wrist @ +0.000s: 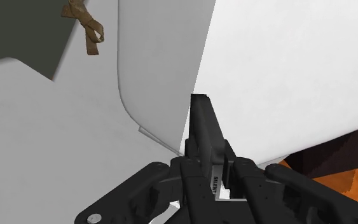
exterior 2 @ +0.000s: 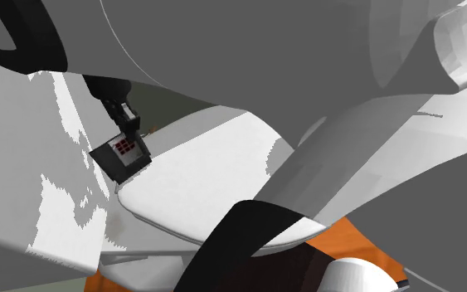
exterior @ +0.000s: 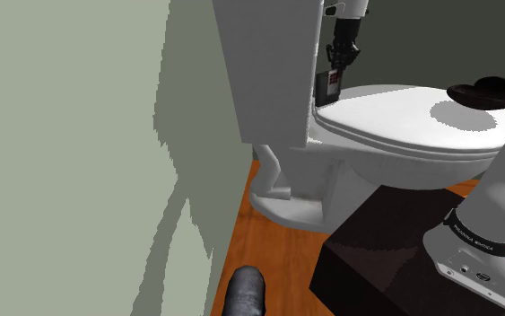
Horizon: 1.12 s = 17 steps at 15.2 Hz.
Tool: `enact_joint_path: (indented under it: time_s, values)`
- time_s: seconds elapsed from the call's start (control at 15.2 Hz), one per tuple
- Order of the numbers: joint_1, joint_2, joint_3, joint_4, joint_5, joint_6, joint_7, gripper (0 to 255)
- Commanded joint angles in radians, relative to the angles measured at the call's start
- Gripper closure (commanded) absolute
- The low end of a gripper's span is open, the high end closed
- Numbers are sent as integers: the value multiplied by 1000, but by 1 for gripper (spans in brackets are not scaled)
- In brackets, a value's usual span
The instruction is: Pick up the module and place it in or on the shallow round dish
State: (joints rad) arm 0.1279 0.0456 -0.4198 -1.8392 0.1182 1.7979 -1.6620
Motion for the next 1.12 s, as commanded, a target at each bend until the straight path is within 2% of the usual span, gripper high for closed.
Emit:
enact_joint_path:
  time_s: [0.0,1.06]
  values:
    - [12,1,11,28,6,-9,9,255]
    - [9,12,4,255,7,-226,25,255]
